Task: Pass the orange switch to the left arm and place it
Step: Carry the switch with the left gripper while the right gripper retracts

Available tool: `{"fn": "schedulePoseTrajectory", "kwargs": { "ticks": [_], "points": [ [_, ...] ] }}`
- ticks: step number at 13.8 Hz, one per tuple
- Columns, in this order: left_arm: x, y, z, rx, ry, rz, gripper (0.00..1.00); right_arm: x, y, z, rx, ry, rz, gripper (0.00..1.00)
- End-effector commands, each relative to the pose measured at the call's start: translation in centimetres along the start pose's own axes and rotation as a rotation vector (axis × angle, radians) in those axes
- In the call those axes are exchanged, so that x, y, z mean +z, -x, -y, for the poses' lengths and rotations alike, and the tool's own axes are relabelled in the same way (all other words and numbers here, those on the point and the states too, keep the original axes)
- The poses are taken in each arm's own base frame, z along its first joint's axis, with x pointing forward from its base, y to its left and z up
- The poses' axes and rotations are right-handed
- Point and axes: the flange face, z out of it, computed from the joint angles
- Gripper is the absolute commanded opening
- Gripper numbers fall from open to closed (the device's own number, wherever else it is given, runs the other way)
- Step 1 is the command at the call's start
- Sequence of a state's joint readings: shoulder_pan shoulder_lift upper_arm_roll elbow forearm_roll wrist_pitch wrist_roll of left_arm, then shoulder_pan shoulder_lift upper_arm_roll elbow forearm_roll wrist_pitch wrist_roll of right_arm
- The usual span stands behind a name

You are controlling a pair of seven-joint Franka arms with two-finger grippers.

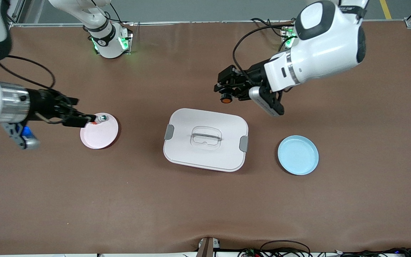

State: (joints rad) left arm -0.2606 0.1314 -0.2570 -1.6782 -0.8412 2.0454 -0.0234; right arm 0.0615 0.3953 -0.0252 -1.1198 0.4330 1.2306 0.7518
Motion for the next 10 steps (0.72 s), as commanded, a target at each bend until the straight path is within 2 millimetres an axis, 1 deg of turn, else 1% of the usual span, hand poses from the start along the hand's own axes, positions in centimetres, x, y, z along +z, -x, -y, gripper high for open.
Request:
{"fn": "schedulePoseTrajectory", "kwargs": {
  "ticks": [1,2,4,7,8,9,10],
  "points": [
    [-2.9,0.8,-0.3,0.005,-0.072,0.047,0.00,-2.3,-0.6,-2.8,-0.128,0.058,-0.036,1.00],
    [-3.5,0.8,-0.2,0.000,-0.097,0.059,0.00,-2.6,-1.0,-3.5,-0.185,0.107,-0.066,1.00],
    [-5.4,0.7,-0.2,-0.005,-0.145,0.085,0.00,-3.0,-1.6,-4.7,-0.320,0.200,-0.098,1.00],
    [-6.8,1.4,-0.6,-0.003,-0.272,0.133,0.00,-3.9,-2.0,-6.6,-0.453,0.324,-0.117,1.00],
    [-7.2,1.6,-0.6,-0.006,-0.304,0.149,0.00,-4.0,-2.3,-6.9,-0.506,0.350,-0.112,1.00],
    [-7.5,1.8,-0.5,-0.018,-0.334,0.163,0.00,-4.3,-2.7,-7.5,-0.538,0.358,-0.109,1.00],
    [-7.8,1.9,-0.3,-0.049,-0.368,0.167,0.00,-4.6,-3.3,-8.5,-0.534,0.352,-0.107,1.00]
  ]
}}
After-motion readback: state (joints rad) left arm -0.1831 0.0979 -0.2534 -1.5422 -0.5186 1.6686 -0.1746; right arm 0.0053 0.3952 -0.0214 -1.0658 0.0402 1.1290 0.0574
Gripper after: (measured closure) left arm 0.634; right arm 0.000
